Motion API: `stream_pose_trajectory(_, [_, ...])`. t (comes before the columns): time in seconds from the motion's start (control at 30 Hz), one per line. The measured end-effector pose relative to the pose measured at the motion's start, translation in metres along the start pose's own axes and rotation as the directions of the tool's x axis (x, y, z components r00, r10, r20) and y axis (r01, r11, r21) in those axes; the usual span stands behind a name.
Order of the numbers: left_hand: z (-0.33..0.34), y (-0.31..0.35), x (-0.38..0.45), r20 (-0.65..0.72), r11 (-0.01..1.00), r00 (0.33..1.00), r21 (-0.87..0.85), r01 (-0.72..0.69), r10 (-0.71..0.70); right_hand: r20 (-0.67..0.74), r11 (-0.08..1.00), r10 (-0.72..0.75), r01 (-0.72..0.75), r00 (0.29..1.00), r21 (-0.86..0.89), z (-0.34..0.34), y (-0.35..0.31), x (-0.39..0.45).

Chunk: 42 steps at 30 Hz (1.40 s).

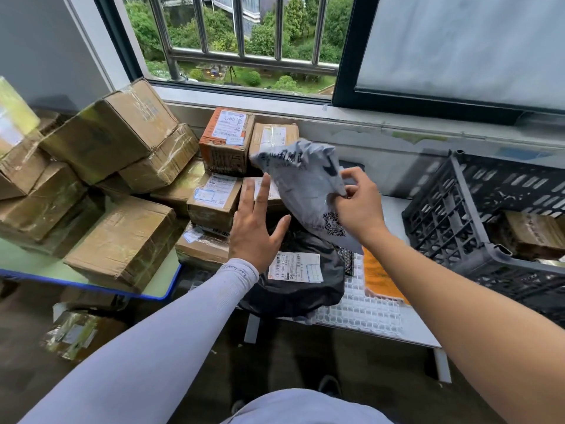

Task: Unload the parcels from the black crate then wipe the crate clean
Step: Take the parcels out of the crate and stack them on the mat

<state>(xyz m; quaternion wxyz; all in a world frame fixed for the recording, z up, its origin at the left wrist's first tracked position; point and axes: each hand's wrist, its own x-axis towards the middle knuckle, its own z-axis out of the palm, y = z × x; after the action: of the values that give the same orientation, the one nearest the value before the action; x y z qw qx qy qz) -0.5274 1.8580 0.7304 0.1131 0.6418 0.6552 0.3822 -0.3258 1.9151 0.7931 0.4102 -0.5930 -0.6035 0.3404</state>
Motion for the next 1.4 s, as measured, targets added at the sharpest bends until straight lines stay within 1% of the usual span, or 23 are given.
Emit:
stream_pose_trajectory(0.07, [0.001, 0.003, 0.001, 0.011, 0.995, 0.998, -0.074, 0.061, -0.061, -0.009, 0.990, 0.066, -0.065, 0.998, 0.124, -0.011, 0.001, 0.004])
stream_pose_trajectory(0.13, [0.000, 0.007, 0.005, 0.037, 0.971, 0.986, -0.167, 0.169, -0.165, -0.017, 0.972, 0.113, -0.107, 0.993, 0.208, -0.021, 0.003, 0.005])
stream_pose_trajectory(0.2, [0.000, 0.006, 0.014, 0.102, 0.927, 0.959, -0.247, 0.283, -0.266, -0.045, 0.956, 0.137, -0.120, 0.990, 0.267, -0.031, 0.006, 0.007])
stream_pose_trajectory(0.27, [-0.001, 0.006, 0.024, 0.195, 0.863, 0.923, -0.332, 0.380, -0.332, -0.066, 0.943, 0.154, -0.127, 0.986, 0.309, -0.040, 0.011, 0.011])
stream_pose_trajectory(0.33, [-0.003, 0.009, 0.034, 0.290, 0.745, 0.870, -0.450, 0.492, -0.399, -0.047, 0.918, 0.177, -0.148, 0.983, 0.369, -0.049, 0.016, 0.015])
stream_pose_trajectory(0.4, [-0.006, 0.015, 0.045, 0.397, 0.576, 0.793, -0.546, 0.608, -0.462, 0.003, 0.884, 0.196, -0.178, 0.981, 0.431, -0.057, 0.020, 0.017])
stream_pose_trajectory(0.43, [-0.009, 0.017, 0.050, 0.455, 0.491, 0.755, -0.575, 0.654, -0.473, 0.051, 0.865, 0.211, -0.211, 0.976, 0.455, -0.059, 0.022, 0.016])
stream_pose_trajectory(0.47, [-0.012, 0.018, 0.055, 0.510, 0.424, 0.725, -0.591, 0.687, -0.463, 0.118, 0.843, 0.231, -0.259, 0.966, 0.471, -0.061, 0.024, 0.015])
stream_pose_trajectory(0.53, [-0.017, 0.016, 0.061, 0.603, 0.355, 0.682, -0.583, 0.731, -0.414, 0.246, 0.800, 0.267, -0.357, 0.932, 0.483, -0.061, 0.028, 0.011])
stream_pose_trajectory(0.6, [-0.020, 0.011, 0.061, 0.643, 0.340, 0.649, -0.553, 0.761, -0.406, 0.296, 0.774, 0.302, -0.414, 0.906, 0.479, -0.059, 0.035, 0.010])
stream_pose_trajectory(0.7, [-0.022, 0.001, 0.054, 0.630, 0.352, 0.634, -0.528, 0.773, -0.449, 0.316, 0.764, 0.344, -0.459, 0.884, 0.453, -0.052, 0.047, 0.010])
stream_pose_trajectory(0.77, [-0.023, -0.006, 0.048, 0.629, 0.341, 0.603, -0.498, 0.797, -0.490, 0.351, 0.759, 0.399, -0.520, 0.847, 0.392, -0.049, 0.057, 0.011])
stream_pose_trajectory(0.87, [-0.024, -0.016, 0.039, 0.640, 0.307, 0.547, -0.456, 0.836, -0.539, 0.444, 0.738, 0.484, -0.625, 0.754, 0.256, -0.048, 0.068, 0.014])
stream_pose_trajectory(0.97, [-0.027, -0.023, 0.032, 0.642, 0.267, 0.495, -0.424, 0.865, -0.585, 0.597, 0.669, 0.484, -0.710, 0.639, 0.218, -0.051, 0.075, 0.016])
stream_pose_trajectory(1.03, [-0.028, -0.027, 0.030, 0.647, 0.253, 0.471, -0.405, 0.879, -0.600, 0.659, 0.665, 0.479, -0.730, 0.579, 0.158, -0.053, 0.078, 0.017])
stream_pose_trajectory(1.07, [-0.030, -0.028, 0.028, 0.648, 0.245, 0.461, -0.400, 0.883, -0.606, 0.675, 0.668, 0.480, -0.732, 0.560, 0.133, -0.053, 0.078, 0.018])
stream_pose_trajectory(1.13, [-0.031, -0.031, 0.026, 0.648, 0.237, 0.448, -0.390, 0.890, -0.616, 0.685, 0.662, 0.489, -0.741, 0.540, 0.111, -0.052, 0.081, 0.019])
stream_pose_trajectory(1.23, [-0.032, -0.033, 0.024, 0.646, 0.233, 0.441, -0.385, 0.893, -0.623, 0.685, 0.664, 0.498, -0.742, 0.533, 0.095, -0.049, 0.084, 0.020])
stream_pose_trajectory(1.4, [-0.031, -0.037, 0.020, 0.647, 0.218, 0.426, -0.380, 0.899, -0.632, 0.629, 0.694, 0.525, -0.716, 0.574, 0.075, -0.040, 0.090, 0.016])
